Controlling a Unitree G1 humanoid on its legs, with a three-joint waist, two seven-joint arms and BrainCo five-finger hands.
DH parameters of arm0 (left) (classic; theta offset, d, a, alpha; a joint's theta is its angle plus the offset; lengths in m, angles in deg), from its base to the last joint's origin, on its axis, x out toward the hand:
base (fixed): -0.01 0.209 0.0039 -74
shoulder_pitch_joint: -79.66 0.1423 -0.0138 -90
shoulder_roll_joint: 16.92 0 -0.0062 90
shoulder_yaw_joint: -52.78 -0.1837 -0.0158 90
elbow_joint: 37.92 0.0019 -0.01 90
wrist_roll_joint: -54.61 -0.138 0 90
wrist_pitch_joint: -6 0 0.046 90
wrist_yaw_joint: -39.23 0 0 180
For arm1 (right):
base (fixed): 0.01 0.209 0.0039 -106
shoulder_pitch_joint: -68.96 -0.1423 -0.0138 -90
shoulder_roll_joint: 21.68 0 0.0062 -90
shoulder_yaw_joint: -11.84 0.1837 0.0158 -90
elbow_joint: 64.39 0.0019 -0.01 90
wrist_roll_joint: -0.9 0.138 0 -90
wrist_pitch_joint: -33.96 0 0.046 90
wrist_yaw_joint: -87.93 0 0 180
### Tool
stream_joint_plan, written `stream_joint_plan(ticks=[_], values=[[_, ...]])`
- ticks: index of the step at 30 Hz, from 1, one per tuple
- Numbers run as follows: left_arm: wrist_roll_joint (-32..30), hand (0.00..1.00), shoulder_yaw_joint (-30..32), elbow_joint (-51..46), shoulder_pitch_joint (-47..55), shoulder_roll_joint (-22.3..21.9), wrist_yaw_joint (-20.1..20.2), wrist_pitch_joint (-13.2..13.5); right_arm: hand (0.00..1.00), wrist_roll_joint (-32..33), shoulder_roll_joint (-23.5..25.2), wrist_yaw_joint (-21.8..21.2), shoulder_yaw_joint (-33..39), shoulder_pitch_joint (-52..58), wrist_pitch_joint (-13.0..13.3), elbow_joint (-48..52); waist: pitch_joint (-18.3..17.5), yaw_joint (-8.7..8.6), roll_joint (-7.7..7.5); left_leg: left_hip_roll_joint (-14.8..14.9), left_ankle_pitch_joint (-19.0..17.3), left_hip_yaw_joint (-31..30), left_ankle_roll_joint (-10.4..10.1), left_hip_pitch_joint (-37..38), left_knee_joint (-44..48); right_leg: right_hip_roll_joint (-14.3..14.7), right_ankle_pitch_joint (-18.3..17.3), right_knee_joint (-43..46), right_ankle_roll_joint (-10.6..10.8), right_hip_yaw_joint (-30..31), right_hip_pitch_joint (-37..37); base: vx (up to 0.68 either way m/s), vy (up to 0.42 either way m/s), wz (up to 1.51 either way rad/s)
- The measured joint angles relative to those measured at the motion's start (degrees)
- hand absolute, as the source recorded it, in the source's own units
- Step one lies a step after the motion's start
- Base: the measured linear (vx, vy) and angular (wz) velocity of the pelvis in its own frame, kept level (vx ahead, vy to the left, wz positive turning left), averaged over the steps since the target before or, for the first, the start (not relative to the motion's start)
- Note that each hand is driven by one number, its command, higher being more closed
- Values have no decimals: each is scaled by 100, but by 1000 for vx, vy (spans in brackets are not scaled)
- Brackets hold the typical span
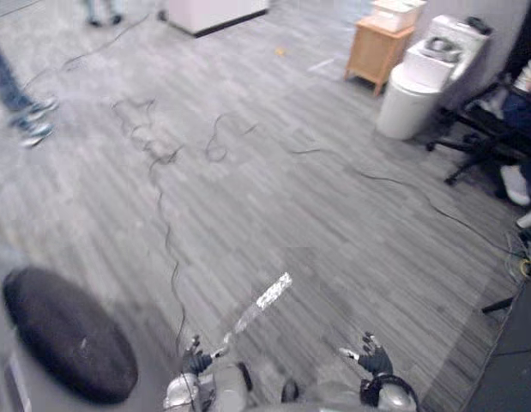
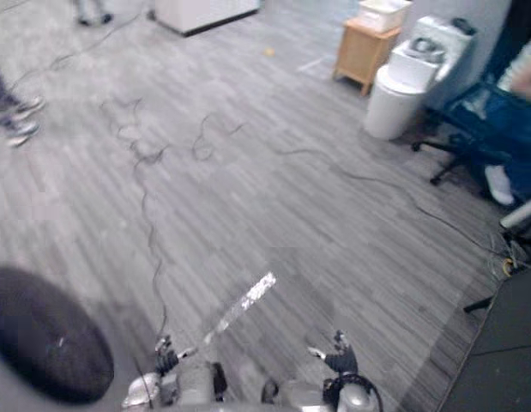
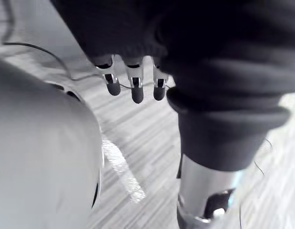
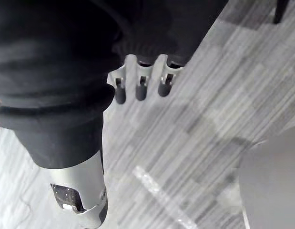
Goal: Organize washtable
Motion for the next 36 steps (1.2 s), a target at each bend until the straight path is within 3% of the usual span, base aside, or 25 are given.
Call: stream_joint_plan(ticks=[3,4,5,6,7,8,10,12,14,16,19,20,21,23,24,25,26,27,28,30,31,32,33,36], values=[[144,0,-1,-39,-84,-1,-17,21,0,-27,49,32,61,-17,-4,-96,-21,147,-60,-417,263,-1028,-349,-371,-2121,-327,-233,-33,234,807,214,576,370,-156],[175,0,-17,-36,-89,-18,-29,35,0,-57,39,42,86,44,-6,-105,-42,205,-35,-422,476,-1399,-514,-412,-2637,-428,-500,2,444,1180,342,684,556,-172],[193,0,-2,9,-77,-12,-39,64,0,-57,54,58,102,131,-11,-126,-147,211,-1,-413,1018,-1374,-400,-352,-2348,-531,-727,180,596,1562,406,587,515,-169],[194,0,12,60,-77,2,-42,65,0,-59,54,55,105,163,-15,-128,-223,206,-19,-417,1190,-1321,-320,-323,-2259,-560,-742,361,620,1686,337,620,538,-162],[194,0,66,103,-63,116,-44,53,0,-58,148,55,98,204,-17,-119,-329,194,-262,-427,1033,-861,-172,-136,-2224,-730,-720,969,675,1730,32,576,485,-153],[193,0,72,117,-74,197,-45,41,0,-75,258,38,79,257,-12,-60,-340,196,-414,-439,886,-453,-32,167,-2321,-888,-534,1733,1033,1583,-347,538,465,-152],[177,0,64,198,-94,235,-49,-22,0,-87,267,17,62,266,-4,-41,-324,185,-442,-557,779,-62,103,838,-2730,-1213,-485,2756,1429,1044,-865,424,394,-130],[168,0,39,305,-110,180,-43,-38,0,-110,191,13,1,260,28,4,-308,88,-367,-585,771,234,117,1569,-3321,-1424,-686,3087,1286,38,-1124,312,325,-100],[162,0,29,527,-204,157,-12,-49,0,-111,111,5,-68,224,57,3,-316,12,-346,-580,765,823,104,2291,-4014,-1436,-822,2674,1195,-1187,-1599,263,281,-102],[145,0,-16,644,-271,182,-13,-67,0,-109,55,8,-69,119,71,-95,-310,-36,-331,-582,742,1148,58,2463,-4213,-1349,-767,2125,1136,-1751,-1962,206,165,-101],[79,0,-211,892,-390,228,0,-161,0,-105,-38,7,-72,-70,78,-166,-230,-202,-201,-576,659,1674,-99,2726,-4382,-1124,-23,896,762,-2728,-2377,207,93,-84],[58,0,-254,920,-404,227,1,-162,0,-111,-52,4,-75,-91,85,-165,-212,-234,-171,-577,631,1749,-167,2815,-4412,-1064,147,708,710,-2804,-2400,339,57,-61],[-37,0,-344,949,-361,244,7,-162,0,-111,-43,2,-73,-106,105,-160,-208,-310,-166,-636,578,1779,-326,2995,-4453,-961,476,433,615,-2769,-2415,402,-9,-29],[-143,0,-329,968,-328,192,37,-162,0,-108,-14,2,-13,-98,138,-149,-206,-394,-161,-719,422,1743,-596,3355,-4416,-966,902,344,223,-2612,-2224,379,-85,-8],[-144,0,-209,932,-261,103,68,-161,0,-124,-45,-10,12,-89,138,-112,-250,-429,-99,-453,281,1724,-825,3353,-3783,-895,980,524,168,-2584,-2130,296,-123,-10],[-142,0,-133,846,-237,76,80,-160,0,-130,-80,-7,-8,-68,133,-79,-267,-416,-67,-140,241,1647,-894,3113,-2821,-767,866,470,181,-2501,-1930,372,-195,-32],[-137,0,-64,739,-156,43,95,-158,0,-124,-92,-1,-30,-33,118,-36,-275,-391,28,259,405,1492,-868,2729,-1595,-585,775,375,151,-2385,-1723,407,-225,-89],[-137,0,60,649,-43,-28,107,-158,0,-126,-160,2,-66,24,116,92,-274,-264,234,759,519,1234,-759,2223,-203,-256,702,246,83,-2077,-1512,496,-221,-150],[-105,0,181,516,13,-144,98,-158,0,-109,-228,20,-66,31,62,77,-257,-163,307,975,501,981,-756,1832,678,6,609,159,2,-1711,-1334,491,-149,-163],[-103,0,159,412,38,-147,106,-147,0,-98,-218,26,-66,65,-12,62,-232,-79,279,946,493,703,-753,1402,1030,178,532,-9,-31,-1272,-1009,397,-62,-142],[-67,0,171,337,34,-97,105,-127,0,-98,-176,28,-67,72,-15,49,-188,-69,185,826,441,609,-662,1164,876,195,503,-126,9,-950,-715,473,-59,-172],[-38,0,172,264,37,-73,101,-114,0,-97,-165,30,-80,85,-17,31,-197,-27,91,547,329,496,-471,853,371,185,489,-284,37,-535,-406,470,-42,-158],[-13,0,171,196,36,-77,99,-110,0,-101,-169,31,-86,92,-18,30,-198,21,81,427,294,398,-410,722,77,188,489,-351,37,-347,-273,393,-8,-142],[-5,0,172,78,18,-137,69,-26,0,-112,-181,74,-167,107,-22,-9,-208,236,58,-351,323,-745,-436,130,-1921,184,390,-572,174,478,45,362,126,-133]])
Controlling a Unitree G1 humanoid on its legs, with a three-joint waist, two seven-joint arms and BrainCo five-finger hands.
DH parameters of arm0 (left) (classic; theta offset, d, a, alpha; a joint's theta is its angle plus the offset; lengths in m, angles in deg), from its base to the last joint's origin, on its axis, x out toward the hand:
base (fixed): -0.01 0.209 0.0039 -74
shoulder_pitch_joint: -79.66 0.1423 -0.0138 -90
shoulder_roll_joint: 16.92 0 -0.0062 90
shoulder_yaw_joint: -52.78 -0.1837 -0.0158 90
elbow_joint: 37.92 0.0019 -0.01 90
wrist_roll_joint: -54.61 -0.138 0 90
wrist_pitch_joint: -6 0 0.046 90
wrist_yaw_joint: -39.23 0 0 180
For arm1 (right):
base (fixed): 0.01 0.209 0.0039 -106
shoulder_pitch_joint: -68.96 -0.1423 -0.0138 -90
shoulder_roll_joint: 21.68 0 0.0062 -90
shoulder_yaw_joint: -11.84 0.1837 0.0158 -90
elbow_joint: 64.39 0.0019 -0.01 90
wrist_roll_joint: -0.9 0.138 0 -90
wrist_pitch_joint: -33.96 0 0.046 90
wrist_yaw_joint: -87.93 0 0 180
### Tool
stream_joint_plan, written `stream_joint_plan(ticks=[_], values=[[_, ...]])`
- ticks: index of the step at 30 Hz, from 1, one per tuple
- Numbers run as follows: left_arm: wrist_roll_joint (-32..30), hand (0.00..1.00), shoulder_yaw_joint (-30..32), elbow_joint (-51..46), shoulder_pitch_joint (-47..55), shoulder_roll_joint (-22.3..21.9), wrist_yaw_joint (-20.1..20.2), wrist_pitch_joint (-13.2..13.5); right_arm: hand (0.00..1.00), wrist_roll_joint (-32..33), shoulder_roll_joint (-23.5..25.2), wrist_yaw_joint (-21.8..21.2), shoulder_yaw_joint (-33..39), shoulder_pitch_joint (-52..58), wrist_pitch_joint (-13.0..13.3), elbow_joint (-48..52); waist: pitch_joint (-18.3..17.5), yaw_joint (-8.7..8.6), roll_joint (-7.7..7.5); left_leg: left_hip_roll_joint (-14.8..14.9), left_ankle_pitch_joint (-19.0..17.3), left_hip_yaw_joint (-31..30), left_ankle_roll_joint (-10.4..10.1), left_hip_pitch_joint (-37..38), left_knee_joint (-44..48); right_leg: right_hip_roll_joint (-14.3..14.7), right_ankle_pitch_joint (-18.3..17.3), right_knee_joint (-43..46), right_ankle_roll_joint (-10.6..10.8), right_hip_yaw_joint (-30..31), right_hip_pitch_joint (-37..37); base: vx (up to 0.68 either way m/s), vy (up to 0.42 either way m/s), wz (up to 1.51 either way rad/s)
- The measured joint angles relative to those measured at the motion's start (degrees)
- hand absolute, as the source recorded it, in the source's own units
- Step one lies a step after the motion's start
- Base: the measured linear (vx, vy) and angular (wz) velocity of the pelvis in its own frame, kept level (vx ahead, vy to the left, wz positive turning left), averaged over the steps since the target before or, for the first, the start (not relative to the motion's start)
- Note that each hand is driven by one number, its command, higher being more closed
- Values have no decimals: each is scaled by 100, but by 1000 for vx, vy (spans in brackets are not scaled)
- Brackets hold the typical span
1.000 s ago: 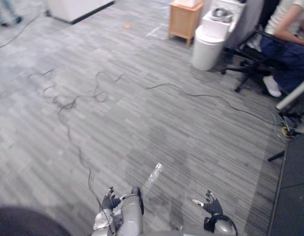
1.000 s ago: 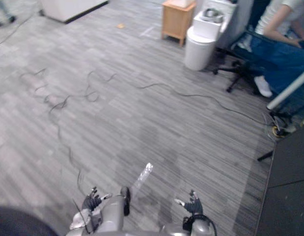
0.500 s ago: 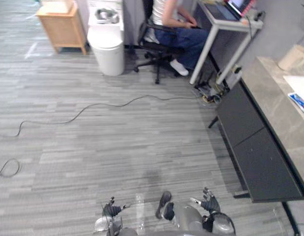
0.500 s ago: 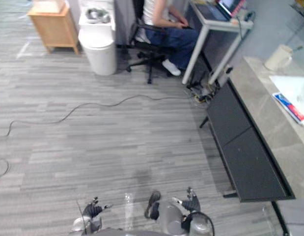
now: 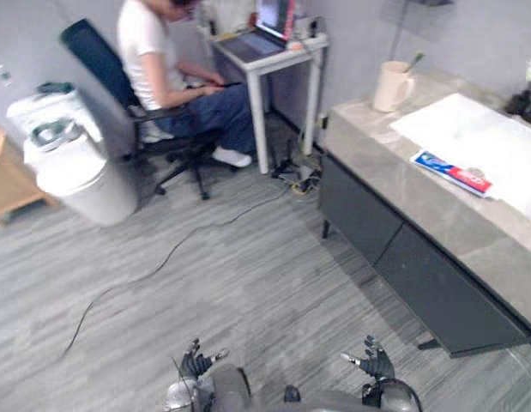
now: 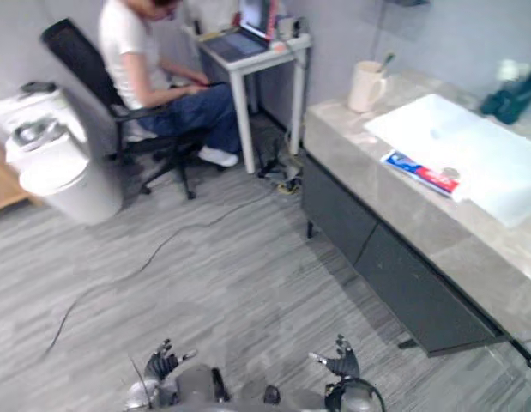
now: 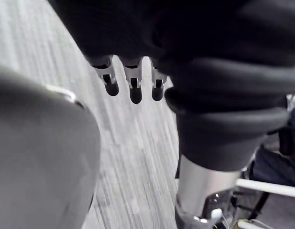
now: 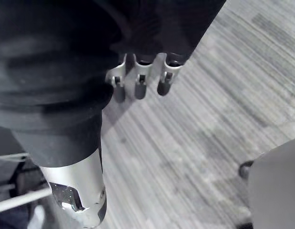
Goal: Organize washtable
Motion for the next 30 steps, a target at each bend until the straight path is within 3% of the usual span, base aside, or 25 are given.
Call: stream_joint_plan(ticks=[2,4,5,6,7,8,11,13,15,16,17,18,19,20,21,22,23,25,28,30], values=[[2,0,-8,-56,8,-2,-41,14,0,-59,7,54,-16,-34,-13,-116,-22,16,-20,-209,121,-374,-110,-140,-854,2,-225,-38,50,325,167,373,190,-116],[3,0,-21,-96,72,15,-78,-7,0,-81,55,77,-13,32,-82,-91,-131,-19,-46,-311,356,-179,218,-140,-990,-1,-494,221,213,720,335,574,274,-104],[12,0,-19,-92,118,-13,-82,-9,0,-124,73,68,-34,103,-95,-80,-222,34,-36,-257,747,19,573,43,-1154,32,-695,737,508,751,213,621,285,-132],[26,0,-18,-87,117,-11,-83,-7,0,-126,105,64,-65,106,-95,-72,-229,125,-44,-166,1033,166,556,200,-1194,37,-839,1188,745,703,61,626,263,-165],[47,0,-25,-88,105,92,-77,-6,0,-141,211,54,-103,94,-99,-52,-272,177,-233,-166,946,530,550,474,-1193,-143,-1016,2286,1127,323,-324,573,239,-165],[43,0,-39,-39,105,217,-75,-17,0,-167,303,44,-101,112,-90,68,-263,87,-358,-210,645,866,626,870,-1333,-575,-1032,3527,1192,-516,-951,535,236,-138],[42,0,-50,138,18,250,-86,-85,0,-170,295,44,-107,140,-69,134,-272,65,-367,-169,290,1340,581,1521,-1458,-1083,-1302,3872,918,-1470,-1331,414,251,-104],[43,0,-194,368,-116,252,-79,-100,0,-182,229,45,-109,-58,-41,-57,-270,-103,-320,-172,252,1744,595,2063,-1963,-1363,-1350,3397,821,-2449,-1704,385,244,-55],[42,0,-374,503,-226,276,-76,-125,0,-198,135,45,-105,-287,-39,-334,-248,-129,-262,-173,261,1937,579,2373,-2247,-1415,-1285,2872,752,-3223,-2029,432,208,-50],[42,0,-459,583,-280,290,-76,-139,0,-229,111,48,-98,-324,-46,-387,-243,-138,-253,-200,258,1949,567,2464,-2321,-1317,-1109,2531,561,-3337,-2145,438,124,-31],[27,0,-531,649,-288,304,-67,-143,0,-260,74,50,-77,-296,-45,-420,-242,-230,-253,-237,179,1903,430,2629,-2312,-1053,-710,1824,326,-3217,-2155,468,58,-2],[-23,0,-528,660,-289,303,-60,-148,0,-259,73,47,-58,-241,-48,-427,-247,-255,-274,-261,101,1857,302,2683,-2215,-986,-509,1567,262,-3181,-2087,504,17,23],[-78,0,-437,661,-329,269,-56,-158,0,-179,115,51,67,-209,-41,-385,-242,-261,-381,-267,-122,1803,42,2678,-1596,-1023,-130,1416,-94,-3103,-1934,541,-30,19],[-83,0,-425,630,-341,210,-64,-180,0,-185,90,54,67,-240,-60,-363,-175,-294,-260,-108,-216,1739,22,2632,-1101,-973,-133,1444,-64,-3158,-1763,519,-51,10],[-95,0,-359,519,-344,163,-55,-187,0,-187,46,50,19,-198,-56,-290,-132,-286,-177,229,-138,1647,39,2230,273,-890,-280,1253,-61,-3114,-1409,484,-49,-35],[-96,0,-281,430,-287,63,-60,-183,0,-177,3,55,-15,-209,-49,-265,-100,-198,-62,552,-50,1497,106,1777,1478,-722,-357,1150,-72,-2913,-1170,424,-24,-68],[-96,0,-272,369,-289,33,-59,-185,0,-170,1,60,24,-230,-71,-283,-107,-118,40,665,-105,1405,158,1614,1844,-680,-418,1135,-82,-2773,-1033,316,7,-82],[-97,0,-273,260,-314,-17,-61,-180,0,-168,18,63,129,-200,-116,-311,-57,-70,-24,609,-156,1229,222,1324,1681,-682,-447,1038,-64,-2493,-745,404,23,-77],[-92,0,-285,208,-323,-27,-65,-141,0,-170,88,73,225,-209,-161,-340,-38,-43,-57,197,-140,426,191,1112,140,-742,-456,997,-38,-1991,-487,335,91,-89],[-79,0,-298,213,-330,-30,-65,-119,0,-172,117,76,296,-189,-162,-366,-42,-36,-57,-14,89,-180,-17,1077,-842,-766,-598,1012,254,-1714,-355,288,173,-90]])
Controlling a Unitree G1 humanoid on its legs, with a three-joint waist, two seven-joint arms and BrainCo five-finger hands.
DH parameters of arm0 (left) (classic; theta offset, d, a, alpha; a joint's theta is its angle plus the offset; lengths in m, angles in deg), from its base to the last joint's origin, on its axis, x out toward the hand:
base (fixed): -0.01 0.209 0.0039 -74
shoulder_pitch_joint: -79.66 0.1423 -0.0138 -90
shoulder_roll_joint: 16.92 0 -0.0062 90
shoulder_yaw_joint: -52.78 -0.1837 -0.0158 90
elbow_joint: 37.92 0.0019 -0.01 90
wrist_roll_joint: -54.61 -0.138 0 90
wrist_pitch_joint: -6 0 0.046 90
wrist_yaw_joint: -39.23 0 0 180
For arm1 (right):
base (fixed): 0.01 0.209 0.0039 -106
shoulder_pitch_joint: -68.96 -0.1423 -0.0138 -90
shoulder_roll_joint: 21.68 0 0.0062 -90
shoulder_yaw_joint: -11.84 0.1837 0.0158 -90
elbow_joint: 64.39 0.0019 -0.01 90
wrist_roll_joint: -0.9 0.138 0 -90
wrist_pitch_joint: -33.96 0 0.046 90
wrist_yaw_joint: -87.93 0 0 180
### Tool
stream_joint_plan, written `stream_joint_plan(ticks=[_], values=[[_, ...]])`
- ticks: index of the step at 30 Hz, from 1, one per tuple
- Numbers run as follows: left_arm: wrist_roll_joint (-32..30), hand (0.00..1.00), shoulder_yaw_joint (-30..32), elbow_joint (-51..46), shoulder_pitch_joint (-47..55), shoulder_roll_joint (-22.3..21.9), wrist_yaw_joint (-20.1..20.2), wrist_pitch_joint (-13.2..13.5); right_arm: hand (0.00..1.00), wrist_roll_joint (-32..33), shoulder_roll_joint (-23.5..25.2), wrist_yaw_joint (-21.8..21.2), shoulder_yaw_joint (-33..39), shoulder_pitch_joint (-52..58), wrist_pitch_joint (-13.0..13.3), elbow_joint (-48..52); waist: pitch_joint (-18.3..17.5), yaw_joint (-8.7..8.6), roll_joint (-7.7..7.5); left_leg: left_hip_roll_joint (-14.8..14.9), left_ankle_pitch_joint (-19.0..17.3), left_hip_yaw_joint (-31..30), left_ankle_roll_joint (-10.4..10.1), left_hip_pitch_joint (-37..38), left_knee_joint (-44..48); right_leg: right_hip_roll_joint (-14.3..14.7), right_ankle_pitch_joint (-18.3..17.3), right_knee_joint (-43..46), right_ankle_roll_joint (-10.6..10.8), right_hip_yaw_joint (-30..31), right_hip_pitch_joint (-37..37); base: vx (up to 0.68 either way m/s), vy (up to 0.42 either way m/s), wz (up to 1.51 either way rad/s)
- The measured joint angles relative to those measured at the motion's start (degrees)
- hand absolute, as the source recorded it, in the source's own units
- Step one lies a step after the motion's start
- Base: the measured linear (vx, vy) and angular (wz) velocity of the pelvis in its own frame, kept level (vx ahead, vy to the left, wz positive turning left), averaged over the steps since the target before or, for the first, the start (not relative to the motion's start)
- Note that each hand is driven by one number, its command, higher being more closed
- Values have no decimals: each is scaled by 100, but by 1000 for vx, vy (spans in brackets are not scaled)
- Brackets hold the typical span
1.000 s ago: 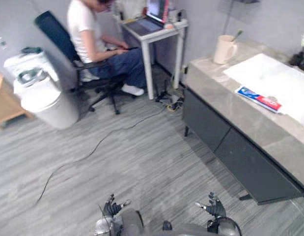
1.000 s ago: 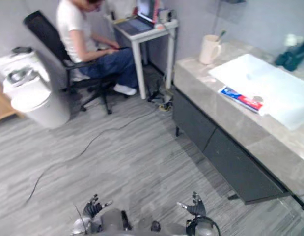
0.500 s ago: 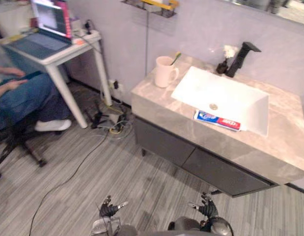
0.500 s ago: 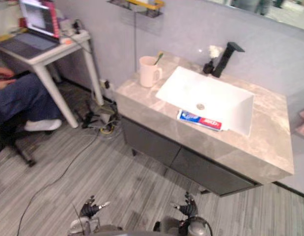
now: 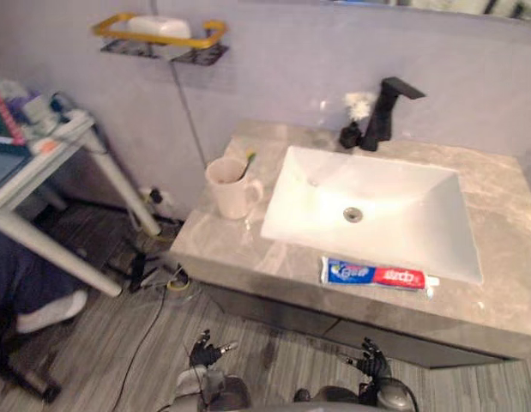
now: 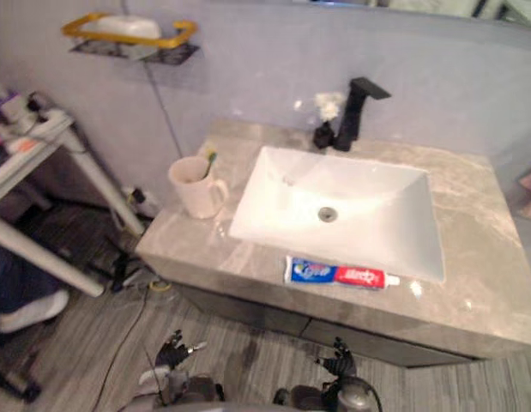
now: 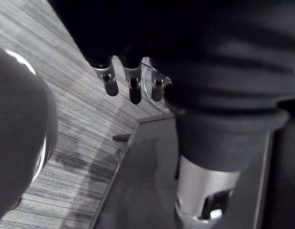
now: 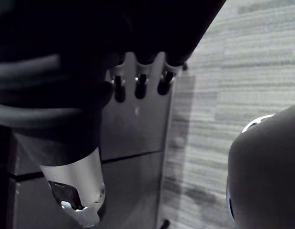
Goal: Organize washtable
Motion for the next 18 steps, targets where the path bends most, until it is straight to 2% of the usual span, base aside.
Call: stream_joint_plan(ticks=[1,5,6,12,18], values=[[10,0,2,9,-3,-38,2,-4,0,1,-44,2,76,5,-2,-19,-12,-2,132,-4,518,-166,9,-20,-271,64,-100,17,166,160,96,237,170,-65],[-6,0,-5,66,-29,4,7,12,0,4,217,0,102,140,-8,-8,-230,-16,-261,-269,581,113,159,356,-770,-275,-92,-152,407,387,170,198,185,-24],[-12,0,0,67,-30,10,5,11,0,2,236,-16,96,148,-7,-16,-255,-8,-289,-328,603,177,194,427,-871,-336,-51,-199,475,426,196,135,138,-9],[-49,0,51,141,22,4,7,-4,0,50,269,-14,218,145,0,-167,-325,-5,-258,-488,703,442,320,878,-1345,-472,107,-446,647,612,430,44,91,-17],[-52,0,46,204,54,-21,13,-9,0,55,231,-15,215,140,2,-231,-384,-10,-220,-582,1167,475,339,1223,-2142,-468,246,-668,654,661,463,-71,2,-4]])
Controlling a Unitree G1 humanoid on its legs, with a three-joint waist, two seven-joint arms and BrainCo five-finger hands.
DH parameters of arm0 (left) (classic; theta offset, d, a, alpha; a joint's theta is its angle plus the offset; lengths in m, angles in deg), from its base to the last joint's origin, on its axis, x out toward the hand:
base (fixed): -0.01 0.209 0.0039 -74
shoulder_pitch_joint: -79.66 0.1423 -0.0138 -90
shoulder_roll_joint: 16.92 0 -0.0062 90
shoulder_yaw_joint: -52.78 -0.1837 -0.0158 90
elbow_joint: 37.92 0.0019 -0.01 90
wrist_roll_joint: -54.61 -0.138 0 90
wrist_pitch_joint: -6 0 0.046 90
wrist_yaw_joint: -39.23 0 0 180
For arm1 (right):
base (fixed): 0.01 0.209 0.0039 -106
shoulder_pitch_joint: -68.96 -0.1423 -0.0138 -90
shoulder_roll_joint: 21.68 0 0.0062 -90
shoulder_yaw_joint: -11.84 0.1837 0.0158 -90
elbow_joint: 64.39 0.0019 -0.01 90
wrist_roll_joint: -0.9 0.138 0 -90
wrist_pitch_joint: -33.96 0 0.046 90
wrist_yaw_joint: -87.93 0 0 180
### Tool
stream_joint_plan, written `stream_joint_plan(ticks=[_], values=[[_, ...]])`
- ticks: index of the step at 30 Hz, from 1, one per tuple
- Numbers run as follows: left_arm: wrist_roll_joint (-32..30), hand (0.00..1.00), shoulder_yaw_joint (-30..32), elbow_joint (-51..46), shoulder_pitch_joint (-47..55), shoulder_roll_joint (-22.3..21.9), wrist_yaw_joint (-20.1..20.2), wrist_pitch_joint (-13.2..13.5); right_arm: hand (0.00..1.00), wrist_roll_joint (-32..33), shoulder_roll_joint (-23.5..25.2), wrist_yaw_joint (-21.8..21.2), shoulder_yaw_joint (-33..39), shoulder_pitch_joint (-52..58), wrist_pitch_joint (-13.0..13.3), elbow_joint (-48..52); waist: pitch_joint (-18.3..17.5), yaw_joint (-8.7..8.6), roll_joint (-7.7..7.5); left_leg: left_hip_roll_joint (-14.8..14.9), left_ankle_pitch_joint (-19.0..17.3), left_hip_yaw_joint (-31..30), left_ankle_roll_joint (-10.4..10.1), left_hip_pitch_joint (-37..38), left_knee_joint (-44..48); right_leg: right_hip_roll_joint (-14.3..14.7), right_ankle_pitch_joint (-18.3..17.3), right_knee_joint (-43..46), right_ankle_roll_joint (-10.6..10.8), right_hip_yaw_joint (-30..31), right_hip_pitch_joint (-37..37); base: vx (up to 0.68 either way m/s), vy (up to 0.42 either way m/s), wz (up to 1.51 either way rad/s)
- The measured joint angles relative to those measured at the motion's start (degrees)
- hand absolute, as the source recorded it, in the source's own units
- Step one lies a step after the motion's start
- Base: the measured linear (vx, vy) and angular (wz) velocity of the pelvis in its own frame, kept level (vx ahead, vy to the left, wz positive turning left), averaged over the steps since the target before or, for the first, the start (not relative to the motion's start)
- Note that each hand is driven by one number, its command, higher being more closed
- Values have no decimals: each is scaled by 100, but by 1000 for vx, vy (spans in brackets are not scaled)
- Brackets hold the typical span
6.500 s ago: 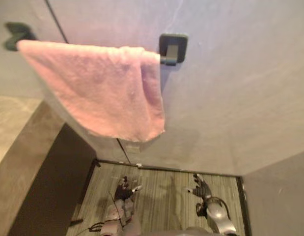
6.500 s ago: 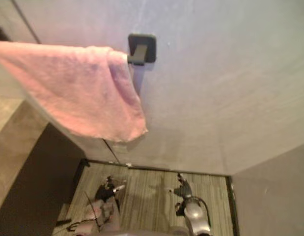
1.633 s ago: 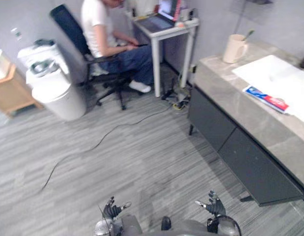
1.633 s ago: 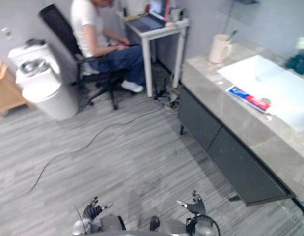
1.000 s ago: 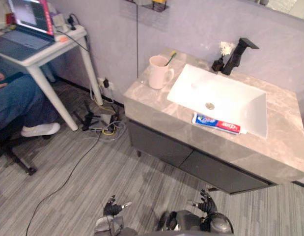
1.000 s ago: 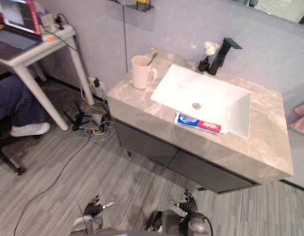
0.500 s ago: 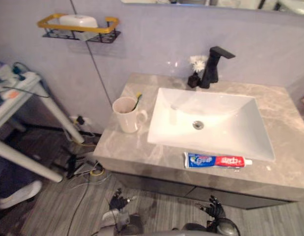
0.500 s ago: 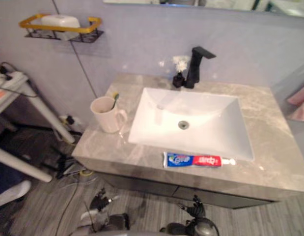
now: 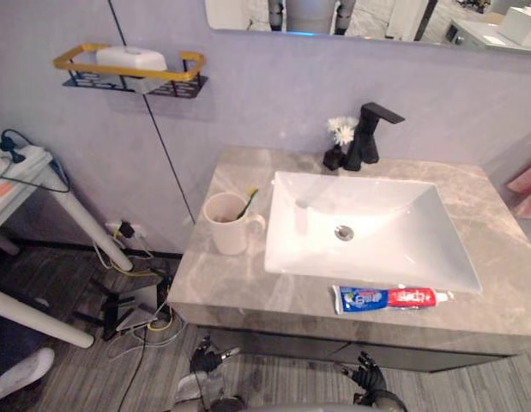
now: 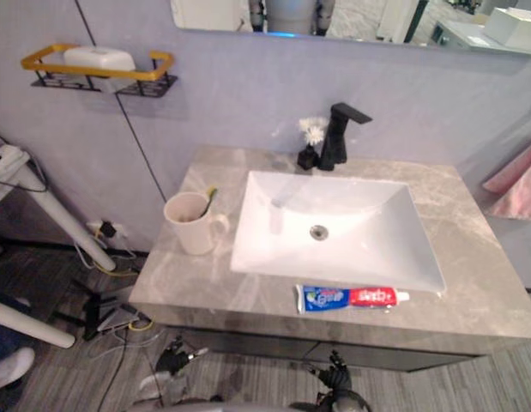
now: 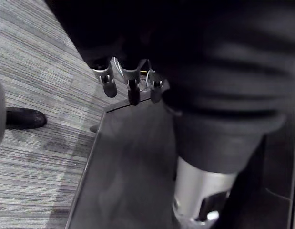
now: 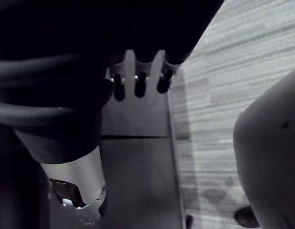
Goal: Organize washtable
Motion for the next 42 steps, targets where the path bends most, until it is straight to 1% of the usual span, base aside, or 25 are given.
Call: stream_joint_plan(ticks=[1,7,8,13,18,22,24,28,30,32,33,34,35,37,38,39,42], values=[[-2,0,0,67,150,-22,44,-5,0,4,-170,9,25,-193,-16,-403,-158,1,212,-364,292,-19,165,201,-553,-183,148,-368,246,63,113,-52,-5,-1],[-1,0,1,67,150,-22,44,-4,0,7,-168,8,27,-192,-16,-403,-148,2,196,-332,292,-5,165,200,-552,-183,148,-366,246,68,111,0,0,0],[0,0,1,67,150,-22,44,-4,0,64,-168,8,29,-188,-15,-403,-133,2,170,-326,292,3,165,200,-552,-183,148,-363,246,68,109,0,0,0],[3,0,0,71,149,-20,44,5,0,407,-172,0,74,-153,-4,-418,-128,2,164,-312,291,44,163,201,-553,-179,148,-364,246,64,108,0,0,0],[9,0,-42,138,149,48,44,24,0,871,-161,15,444,-122,10,-501,-123,2,158,-288,288,93,158,214,-554,-179,152,-376,241,67,113,0,0,-2],[8,0,-57,253,222,228,41,3,0,856,-220,91,913,-121,8,-509,-118,6,148,-287,279,99,165,216,-554,-177,153,-392,241,75,116,-1,-1,-1],[55,0,-43,228,278,252,30,5,0,823,-402,161,1302,93,5,-67,-108,11,132,-296,263,120,180,202,-554,-178,154,-398,243,93,95,-2,3,-2],[54,0,5,167,333,258,35,6,0,773,-816,279,1826,217,47,843,-104,-10,125,-294,206,260,174,193,-553,-174,167,-385,264,252,-22,-7,21,-27],[56,0,18,13,415,256,43,8,0,670,-954,412,2108,502,63,1832,-95,-16,96,-294,169,337,176,187,-552,-178,167,-382,266,318,-63,17,20,-18],[58,0,82,-68,460,247,65,5,0,612,-967,421,2202,727,66,2509,-97,-19,70,-293,157,352,185,180,-551,-180,167,-381,266,335,-79,37,6,-9],[70,0,214,-183,540,223,97,2,0,555,-966,419,2302,859,64,3117,-102,-30,50,-289,143,387,193,186,-550,-181,168,-381,267,375,-83,61,3,-12],[77,0,232,-232,575,225,101,3,0,522,-967,425,2396,906,65,3446,-101,-38,46,-286,131,408,195,186,-549,-182,167,-383,267,386,-88,60,1,-11],[97,0,233,-269,603,226,104,1,0,456,-971,452,2453,938,63,3643,-101,-53,43,-285,124,420,192,186,-547,-182,167,-385,267,386,-90,38,-5,-4],[129,0,235,-329,672,233,114,0,0,205,-978,521,2667,963,61,4365,-104,-158,41,-282,96,471,181,192,-517,-182,168,-383,267,395,-96,42,-6,-4],[129,0,235,-329,677,235,115,-1,0,147,-981,524,2697,969,61,4529,-104,-162,41,-280,89,473,176,194,-515,-183,168,-382,267,402,-100,33,-8,-11],[126,0,233,-343,686,223,121,-4,0,-15,-976,528,2827,1032,48,4970,-112,-200,37,-267,63,515,169,192,-516,-183,168,-369,268,428,-132,8,-6,-12],[125,0,234,-531,799,157,131,-6,0,-319,-980,542,3157,1195,14,5747,-116,-230,38,-249,9,601,139,177,-521,-176,168,-342,268,500,-200,8,-9,-17]])
